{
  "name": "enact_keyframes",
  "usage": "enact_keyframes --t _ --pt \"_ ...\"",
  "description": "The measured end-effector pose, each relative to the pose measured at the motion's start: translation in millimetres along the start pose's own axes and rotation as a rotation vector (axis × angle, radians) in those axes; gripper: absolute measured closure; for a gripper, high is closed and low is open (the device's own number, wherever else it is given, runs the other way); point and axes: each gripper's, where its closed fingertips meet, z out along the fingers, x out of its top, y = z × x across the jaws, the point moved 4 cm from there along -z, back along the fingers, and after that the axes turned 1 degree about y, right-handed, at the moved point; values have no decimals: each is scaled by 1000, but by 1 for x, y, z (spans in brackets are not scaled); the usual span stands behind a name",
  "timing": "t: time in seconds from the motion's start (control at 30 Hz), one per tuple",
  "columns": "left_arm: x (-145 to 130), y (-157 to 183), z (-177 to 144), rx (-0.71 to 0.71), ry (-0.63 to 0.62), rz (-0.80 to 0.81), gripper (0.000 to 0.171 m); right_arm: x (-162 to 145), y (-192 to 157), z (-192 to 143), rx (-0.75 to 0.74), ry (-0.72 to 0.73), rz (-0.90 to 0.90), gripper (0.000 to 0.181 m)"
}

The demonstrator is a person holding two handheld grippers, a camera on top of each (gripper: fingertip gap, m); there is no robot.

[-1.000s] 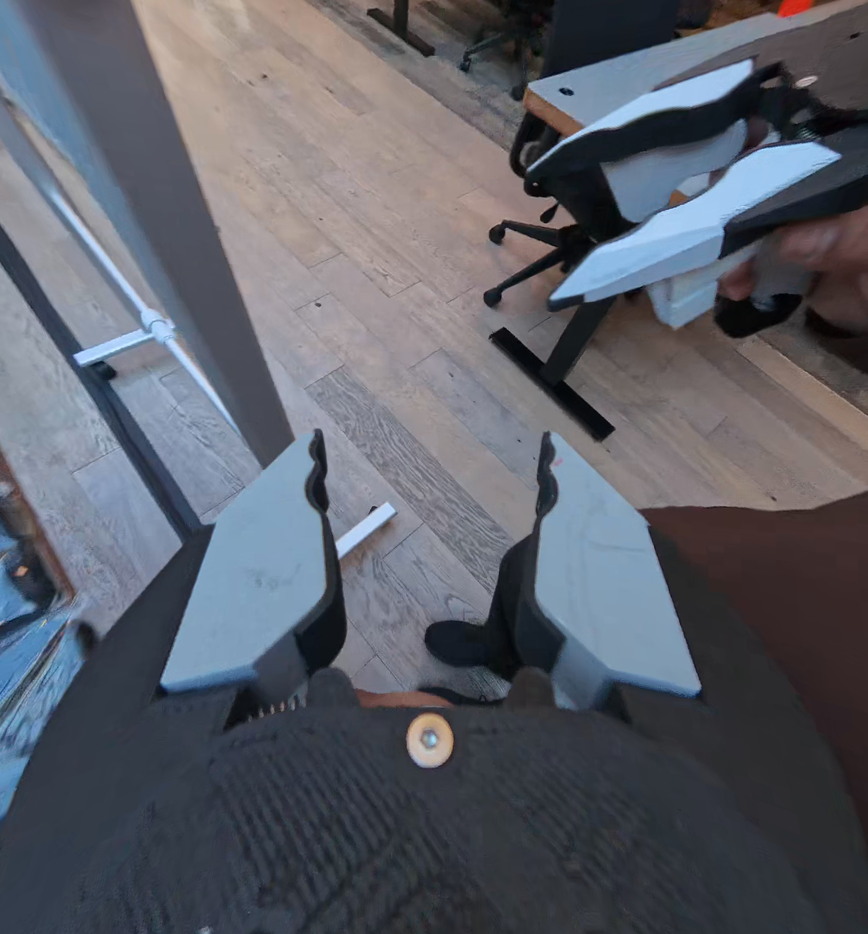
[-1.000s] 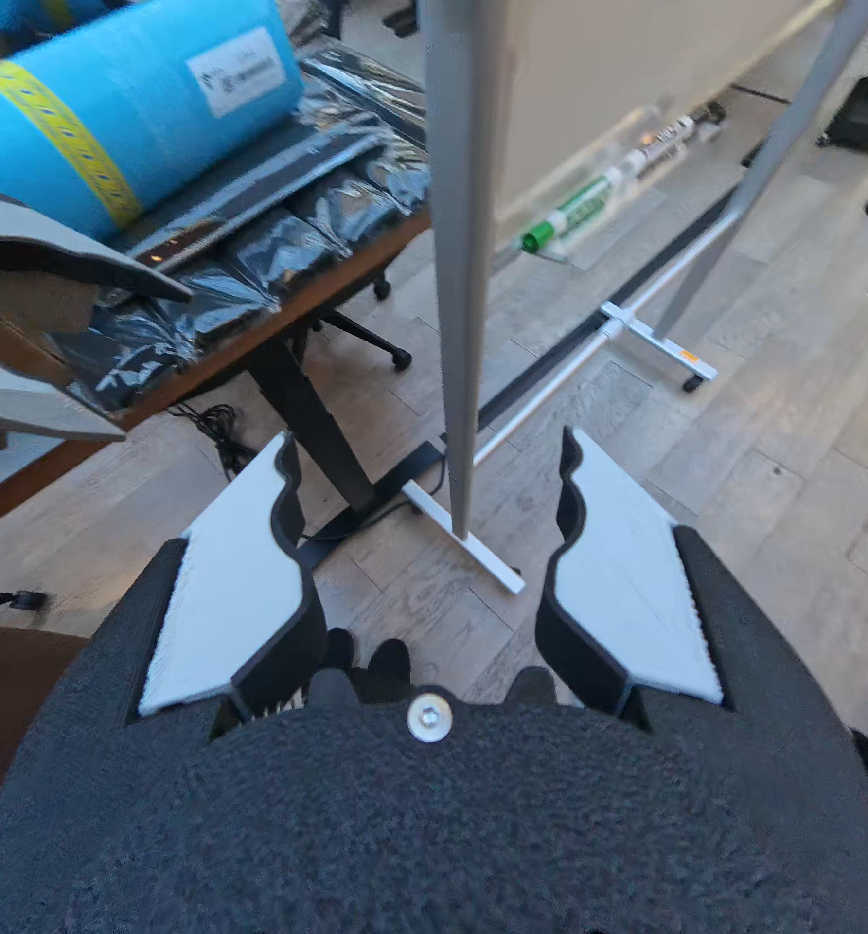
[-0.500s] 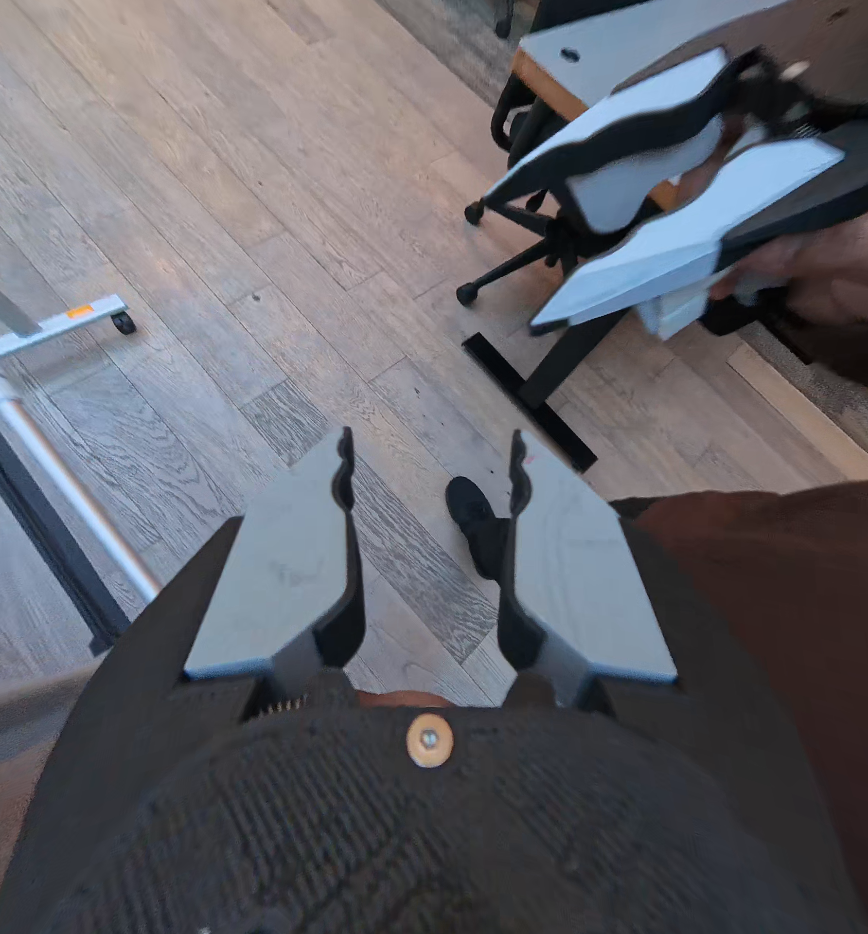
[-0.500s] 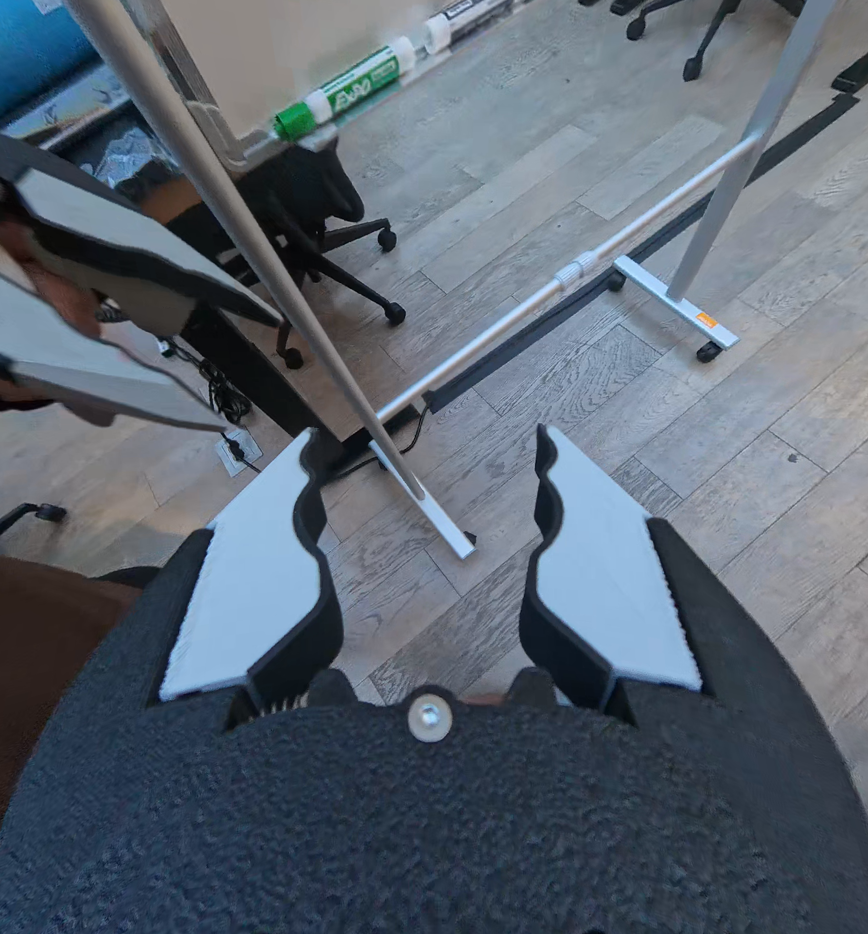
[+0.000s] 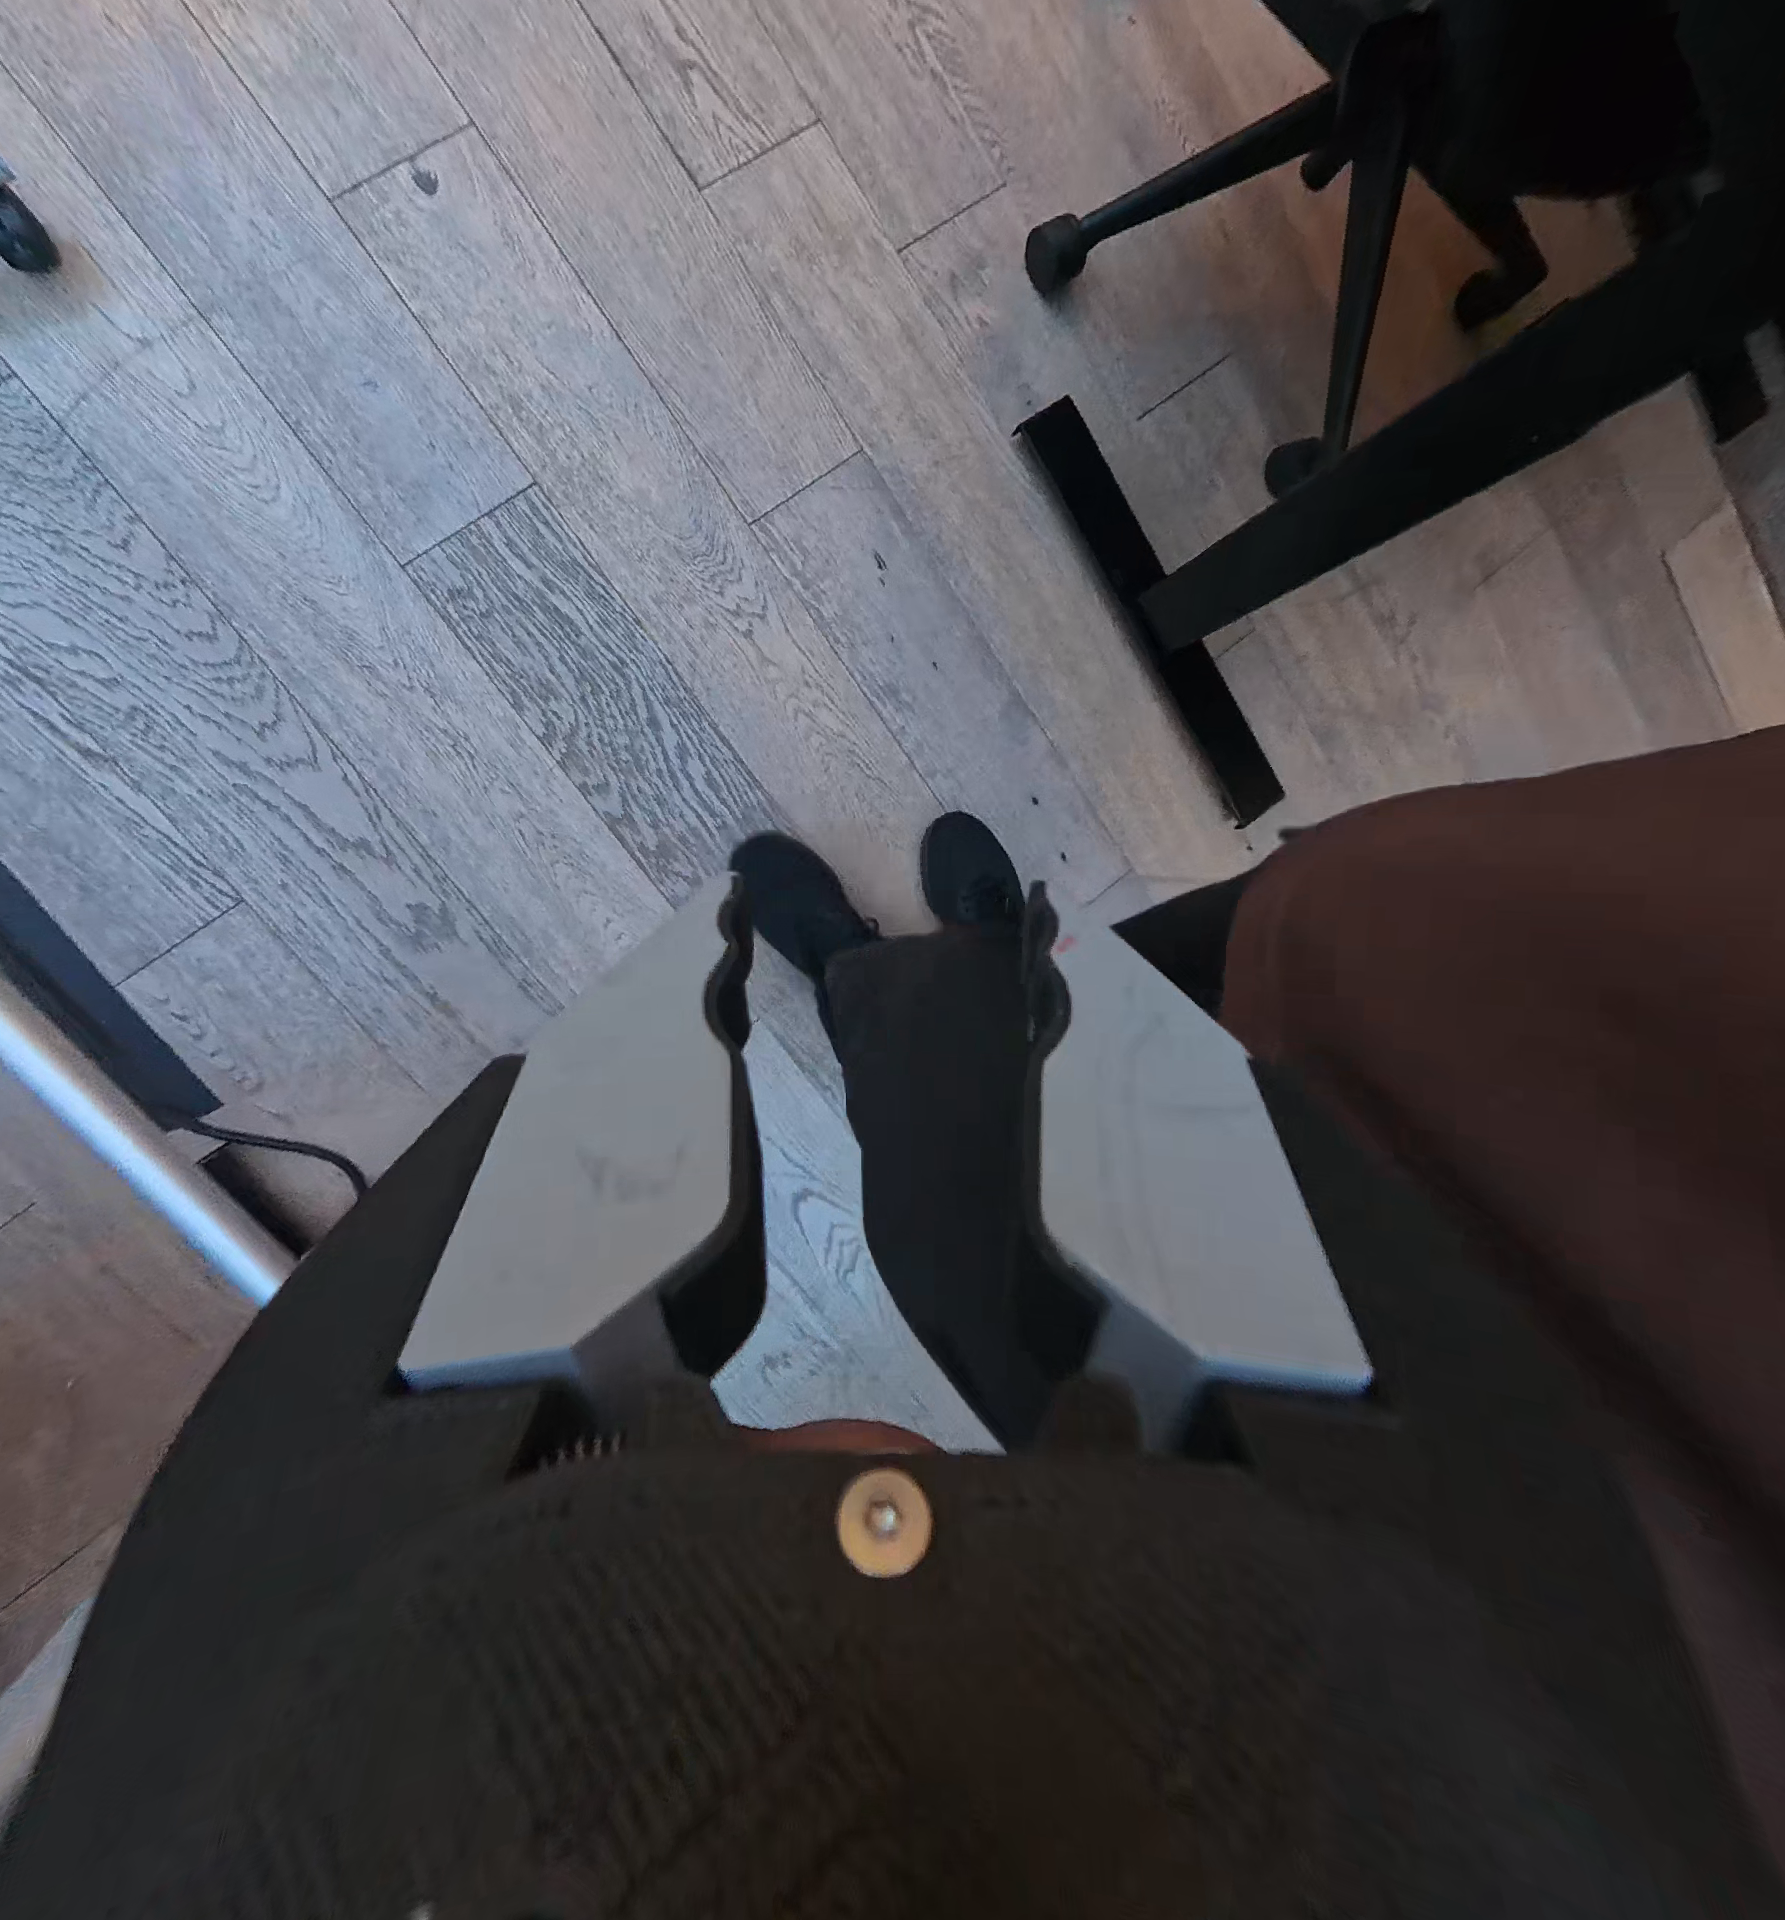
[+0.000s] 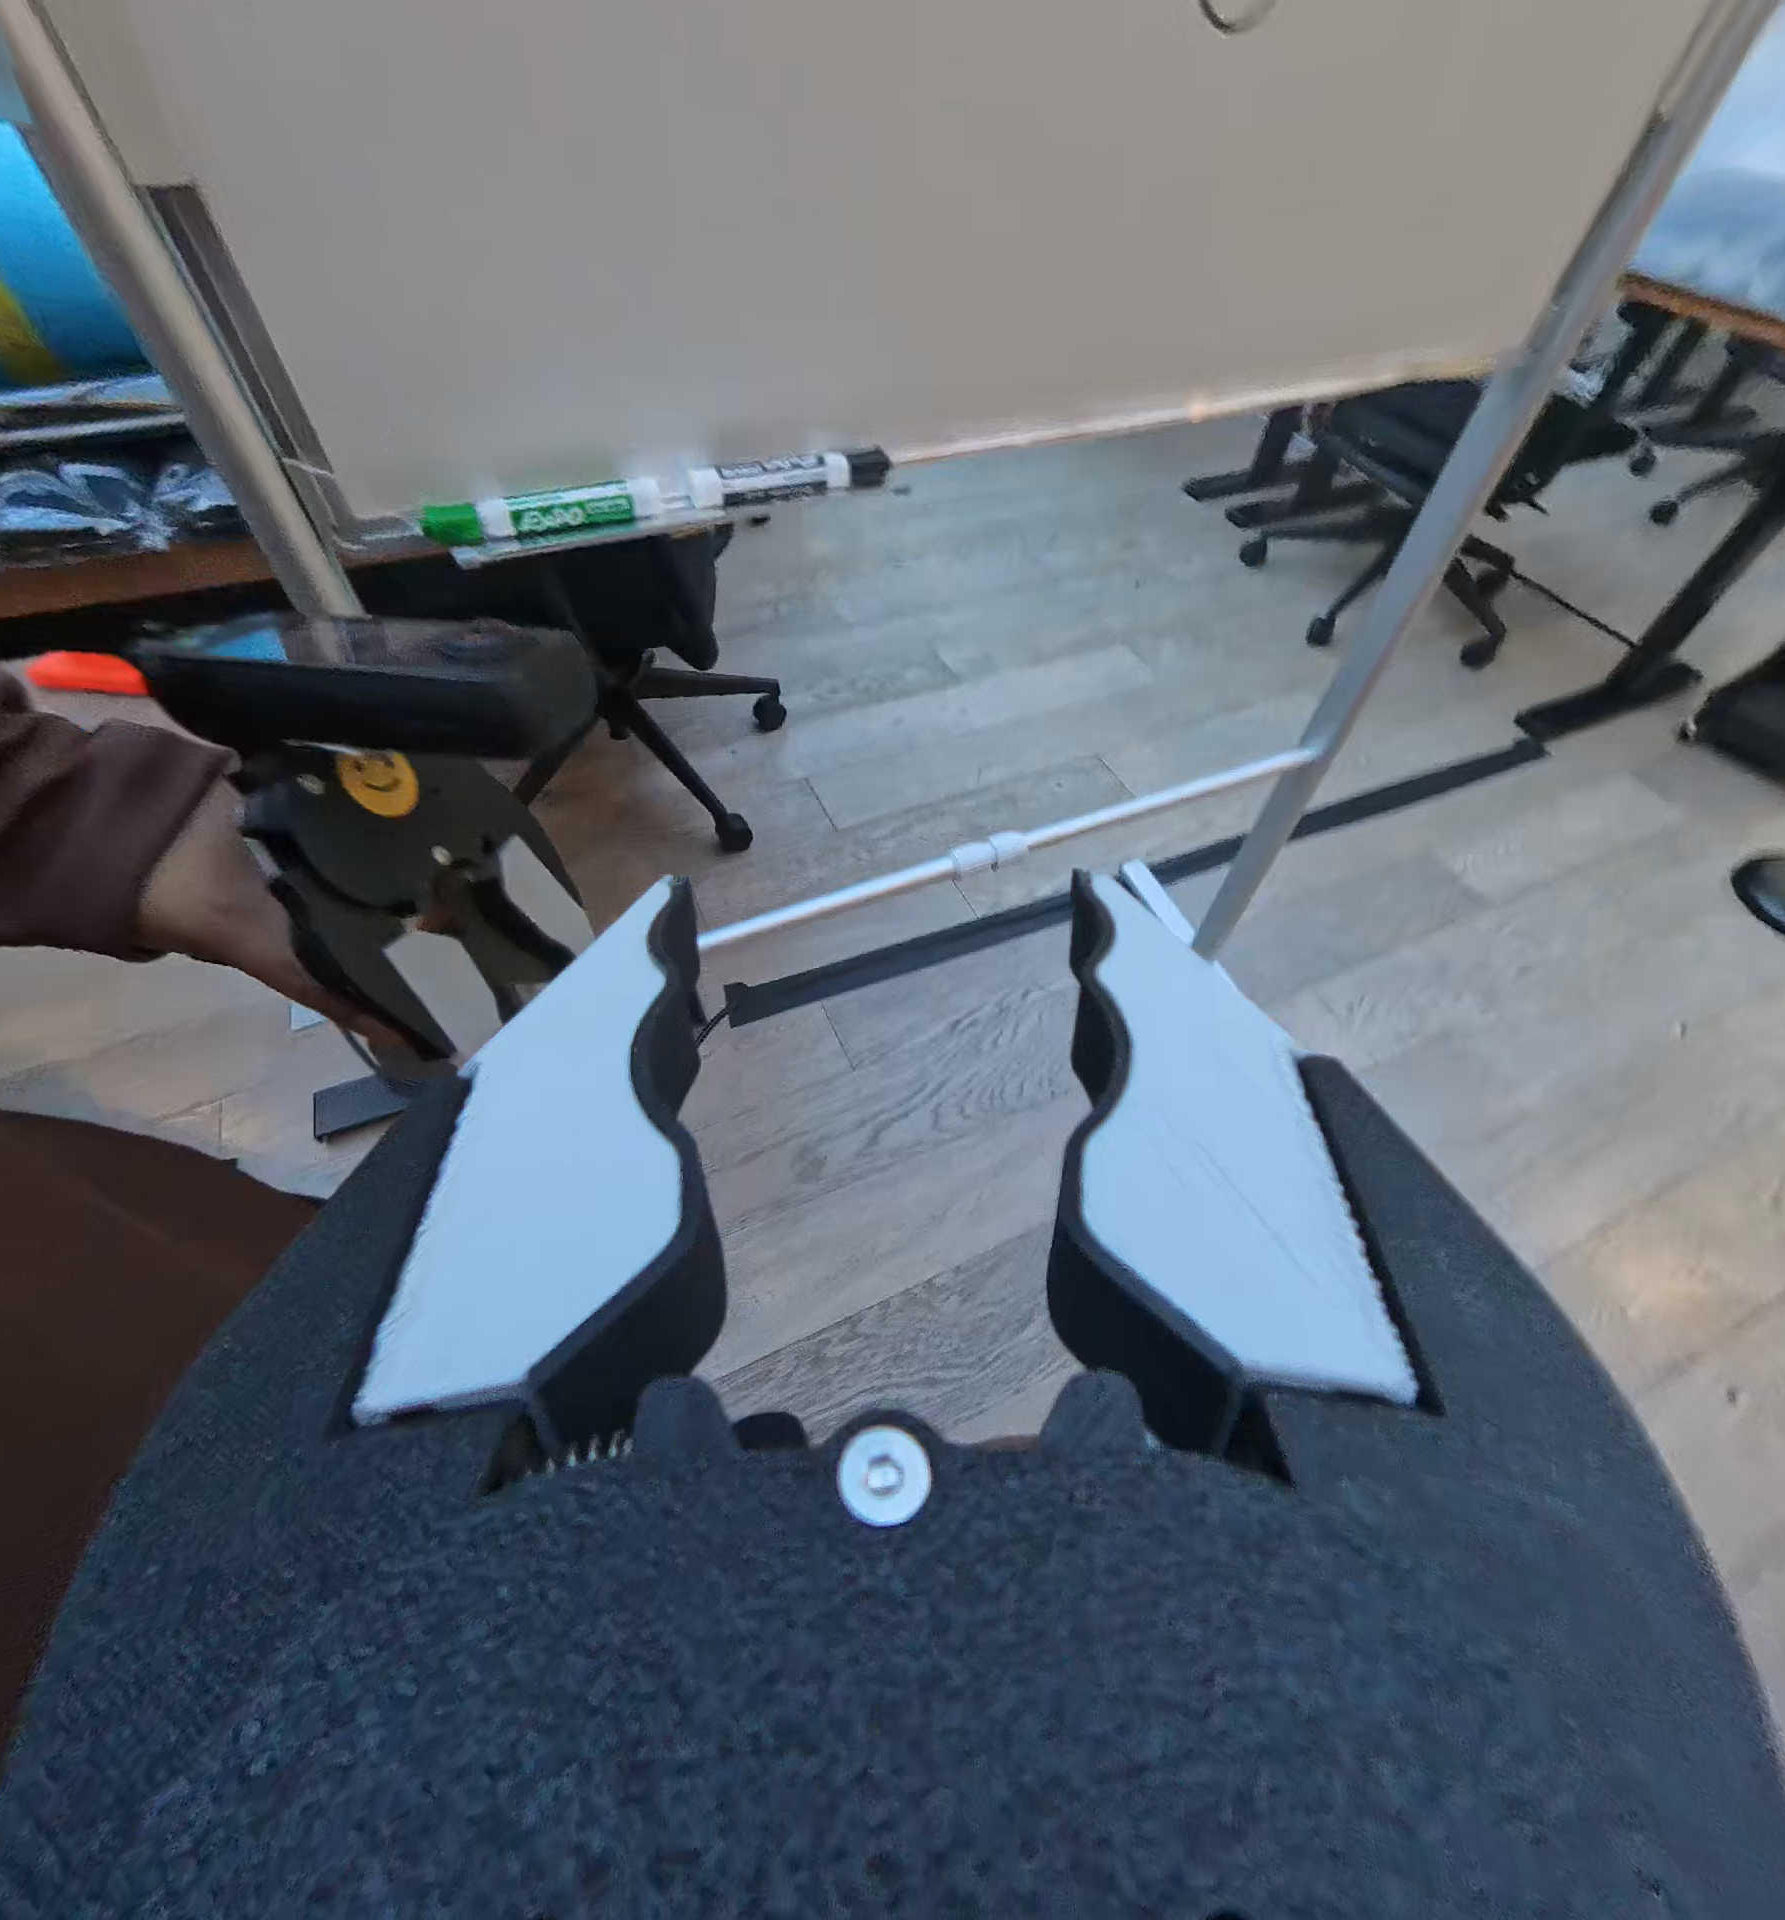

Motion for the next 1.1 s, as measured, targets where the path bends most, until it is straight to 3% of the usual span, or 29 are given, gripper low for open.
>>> enact_keyframes --t 0.07,0.17,0.3,0.47,0.57,0.7,0.9,1.1 --pt "11 -8 14 -8 27 -37 124 7 6 24 97 -53 -61 113" --pt "28 -21 33 -19 100 -93 126 7 19 61 197 -158 -139 102" --pt "46 -51 58 3 187 -98 128 14 32 108 322 -211 -314 132" --pt "53 -87 48 84 259 -165 131 38 31 180 513 -281 -495 130" --pt "46 -99 31 164 316 -241 131 51 22 228 634 -296 -613 132" --pt "10 -103 22 314 326 -395 131 60 9 297 780 -295 -774 142" --pt "-33 -73 13 476 340 -743 133 78 -17 381 915 -252 -941 146" --pt "-28 -49 14 661 285 -1068 134 72 -29 425 1035 -158 -1088 161"
